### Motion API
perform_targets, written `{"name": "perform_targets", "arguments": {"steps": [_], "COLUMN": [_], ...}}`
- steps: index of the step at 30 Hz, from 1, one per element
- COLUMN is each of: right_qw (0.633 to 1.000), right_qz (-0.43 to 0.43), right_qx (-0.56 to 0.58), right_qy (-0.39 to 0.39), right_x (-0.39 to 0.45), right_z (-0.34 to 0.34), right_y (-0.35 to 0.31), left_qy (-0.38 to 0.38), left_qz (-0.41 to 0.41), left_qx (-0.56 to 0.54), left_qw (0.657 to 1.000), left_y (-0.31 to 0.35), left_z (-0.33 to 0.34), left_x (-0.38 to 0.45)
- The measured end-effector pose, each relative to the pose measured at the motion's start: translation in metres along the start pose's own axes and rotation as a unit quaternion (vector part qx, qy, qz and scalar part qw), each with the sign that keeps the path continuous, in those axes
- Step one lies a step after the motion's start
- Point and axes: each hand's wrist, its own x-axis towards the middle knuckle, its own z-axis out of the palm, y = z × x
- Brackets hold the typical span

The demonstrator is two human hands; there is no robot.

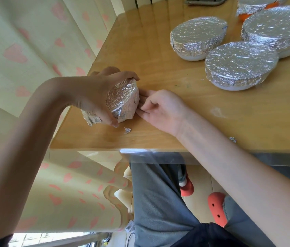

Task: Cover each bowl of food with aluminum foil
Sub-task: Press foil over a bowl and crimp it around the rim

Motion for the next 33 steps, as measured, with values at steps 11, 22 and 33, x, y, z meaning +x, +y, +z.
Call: {"name": "perform_targets", "arguments": {"steps": [11, 22, 33], "right_qw": [0.990, 0.819, 0.790], "right_qz": [0.001, -0.220, -0.283], "right_qx": [0.139, -0.517, -0.529], "right_qy": [0.018, 0.119, 0.124], "right_x": [-0.030, -0.020, -0.006], "right_z": [0.021, 0.005, -0.004], "right_y": [0.019, 0.024, 0.018], "left_qy": [-0.014, -0.006, -0.023], "left_qz": [-0.002, -0.017, -0.014], "left_qx": [-0.084, -0.081, -0.085], "left_qw": [0.996, 0.997, 0.996], "left_y": [0.004, 0.003, 0.001], "left_z": [-0.002, -0.002, -0.002], "left_x": [-0.003, -0.002, 0.000]}}
